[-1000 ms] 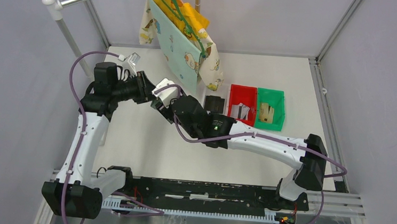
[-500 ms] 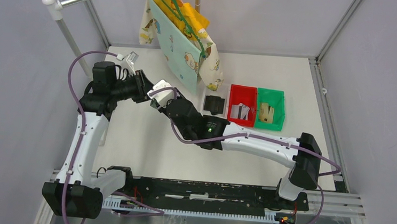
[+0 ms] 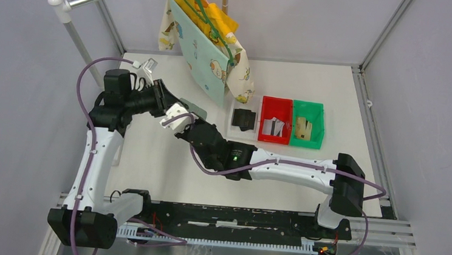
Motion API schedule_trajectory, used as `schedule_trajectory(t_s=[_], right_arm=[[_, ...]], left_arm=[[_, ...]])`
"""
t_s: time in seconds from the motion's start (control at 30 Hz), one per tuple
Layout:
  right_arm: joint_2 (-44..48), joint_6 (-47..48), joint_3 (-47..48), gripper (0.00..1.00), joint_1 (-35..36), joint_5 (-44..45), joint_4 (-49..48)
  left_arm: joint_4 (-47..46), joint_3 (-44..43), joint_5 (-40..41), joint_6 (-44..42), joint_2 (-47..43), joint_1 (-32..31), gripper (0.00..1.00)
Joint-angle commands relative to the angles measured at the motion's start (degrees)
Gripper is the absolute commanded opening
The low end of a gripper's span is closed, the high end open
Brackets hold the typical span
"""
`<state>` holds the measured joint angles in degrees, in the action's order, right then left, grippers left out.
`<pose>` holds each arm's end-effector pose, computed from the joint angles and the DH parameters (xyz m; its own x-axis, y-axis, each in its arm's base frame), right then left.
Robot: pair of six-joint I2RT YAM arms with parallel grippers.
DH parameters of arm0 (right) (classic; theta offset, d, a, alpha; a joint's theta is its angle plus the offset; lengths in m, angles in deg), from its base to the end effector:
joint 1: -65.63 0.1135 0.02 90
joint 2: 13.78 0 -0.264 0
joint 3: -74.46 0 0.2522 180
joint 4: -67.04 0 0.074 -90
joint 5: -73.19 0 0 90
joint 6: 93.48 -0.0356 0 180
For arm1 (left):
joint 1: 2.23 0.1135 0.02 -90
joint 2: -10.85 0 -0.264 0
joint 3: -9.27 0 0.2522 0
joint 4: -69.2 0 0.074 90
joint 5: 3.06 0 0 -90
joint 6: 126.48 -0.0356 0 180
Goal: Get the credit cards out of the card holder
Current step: Open the card holder at the center of the board.
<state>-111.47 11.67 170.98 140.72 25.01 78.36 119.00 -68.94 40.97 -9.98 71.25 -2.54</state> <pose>0.1273 0.3859 0.3482 0.0907 -0.4162 -0.9047 -0.5480 0.7377 -0.3944 0.2133 -0.0268 0.3679 -0.7479 -0.3061 -0.5891 0.3127 0.6203 -0.7193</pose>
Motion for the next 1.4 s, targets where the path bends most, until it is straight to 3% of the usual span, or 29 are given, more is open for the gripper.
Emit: schedule_trajectory(t_s=[0.0,0.37,0.5,0.87,1.37], right_arm=[[0.0,1.6,-0.8,0.00,0.2,2.0,-6.6],[3.8,2.7,-4.2,0.00,-0.2,6.1,-15.2],[4.6,0.8,-4.3,0.00,-1.6,5.4,-14.7],[8.8,-9.4,-5.8,0.00,-8.2,-7.0,-8.9],[9.1,-9.9,-5.4,0.00,-8.7,-5.0,-10.3]], left_arm=[[0.9,-4.0,-8.2,1.7,-0.6,-0.2,0.02],[4.9,-4.2,-10.2,-2.1,-0.2,-0.1,0.02],[6.7,-5.2,-11.8,-3.7,-0.1,-0.1,0.02],[10.9,-7.2,-15.8,-9.0,-0.1,-0.1,0.02],[16.2,-7.9,-20.6,-15.1,0.3,-0.1,0.02]])
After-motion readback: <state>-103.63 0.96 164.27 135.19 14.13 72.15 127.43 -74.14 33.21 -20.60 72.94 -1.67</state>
